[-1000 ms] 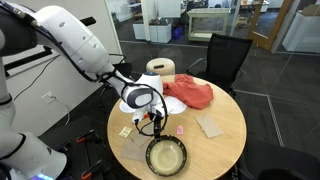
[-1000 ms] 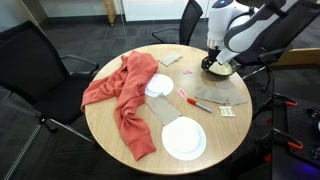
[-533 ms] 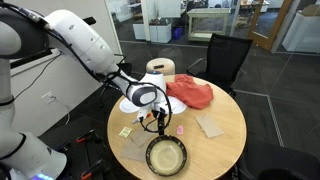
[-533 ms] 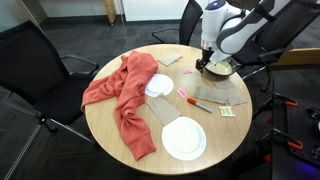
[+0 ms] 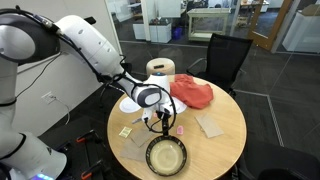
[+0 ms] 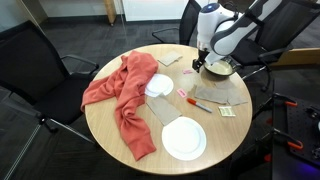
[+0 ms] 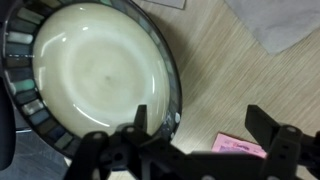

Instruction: Move the bowl backwards then put the marker inside it.

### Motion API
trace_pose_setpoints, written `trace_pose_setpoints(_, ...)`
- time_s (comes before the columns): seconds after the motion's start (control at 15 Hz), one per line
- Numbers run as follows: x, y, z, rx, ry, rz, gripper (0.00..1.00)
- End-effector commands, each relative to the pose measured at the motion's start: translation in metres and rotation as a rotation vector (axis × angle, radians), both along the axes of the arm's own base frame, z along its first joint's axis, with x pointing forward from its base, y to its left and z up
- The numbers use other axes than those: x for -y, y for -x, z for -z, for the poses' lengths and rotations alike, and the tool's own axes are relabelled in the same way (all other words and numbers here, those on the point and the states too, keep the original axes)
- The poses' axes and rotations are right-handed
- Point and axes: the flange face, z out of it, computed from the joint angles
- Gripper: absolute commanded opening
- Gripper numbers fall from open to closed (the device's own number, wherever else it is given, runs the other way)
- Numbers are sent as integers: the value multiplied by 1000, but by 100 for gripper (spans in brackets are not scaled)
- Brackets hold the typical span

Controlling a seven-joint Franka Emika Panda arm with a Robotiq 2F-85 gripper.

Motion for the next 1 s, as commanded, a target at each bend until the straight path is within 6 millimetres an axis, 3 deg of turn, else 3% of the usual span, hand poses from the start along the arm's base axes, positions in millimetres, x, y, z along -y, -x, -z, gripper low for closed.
trace_pose_setpoints(0.0,3,-12,2,-21,-6,-1,100)
trace_pose_setpoints(0.33,10,-17,4,-38,1,6,100)
trace_pose_setpoints(0.67,23,-8,11,-70,0,5,100)
trace_pose_setpoints(0.73,26,-6,12,-73,2,5,75)
trace_pose_setpoints(0.8,29,-4,14,-75,5,4,74)
trace_pose_setpoints(0.93,33,-2,16,-81,9,2,58)
